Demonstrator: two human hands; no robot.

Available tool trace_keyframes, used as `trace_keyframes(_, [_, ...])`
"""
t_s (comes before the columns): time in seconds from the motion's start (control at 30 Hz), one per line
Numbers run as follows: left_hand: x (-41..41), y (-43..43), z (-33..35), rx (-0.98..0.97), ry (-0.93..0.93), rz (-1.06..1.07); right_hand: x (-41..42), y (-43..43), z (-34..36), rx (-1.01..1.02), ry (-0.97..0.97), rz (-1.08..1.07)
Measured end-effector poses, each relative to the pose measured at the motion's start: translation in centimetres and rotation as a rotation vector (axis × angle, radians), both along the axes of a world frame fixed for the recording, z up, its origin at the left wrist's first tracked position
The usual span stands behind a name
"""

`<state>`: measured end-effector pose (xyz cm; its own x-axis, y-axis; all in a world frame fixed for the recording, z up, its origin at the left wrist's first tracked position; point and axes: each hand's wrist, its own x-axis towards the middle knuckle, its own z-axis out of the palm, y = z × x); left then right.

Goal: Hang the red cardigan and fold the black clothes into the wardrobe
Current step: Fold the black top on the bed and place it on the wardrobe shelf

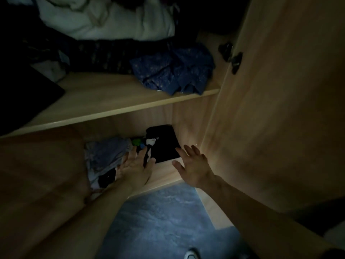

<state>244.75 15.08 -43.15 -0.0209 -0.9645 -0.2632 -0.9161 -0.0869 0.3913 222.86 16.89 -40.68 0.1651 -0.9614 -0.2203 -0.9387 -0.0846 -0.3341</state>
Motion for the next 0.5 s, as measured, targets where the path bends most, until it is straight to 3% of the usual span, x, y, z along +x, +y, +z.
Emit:
trace_keyframes(0.27, [0.3, 8.0, 9.4, -0.047, -0.067, -0.134, 0.1, 8.5, 7.9, -0.110, 0.030, -0.045])
trace_keyframes(0.5, [0.9, 14.9, 14.4, -0.083, -0.092, -0.132, 0.4, 15.1, 13.1, -0.199, -0.003, -0.068])
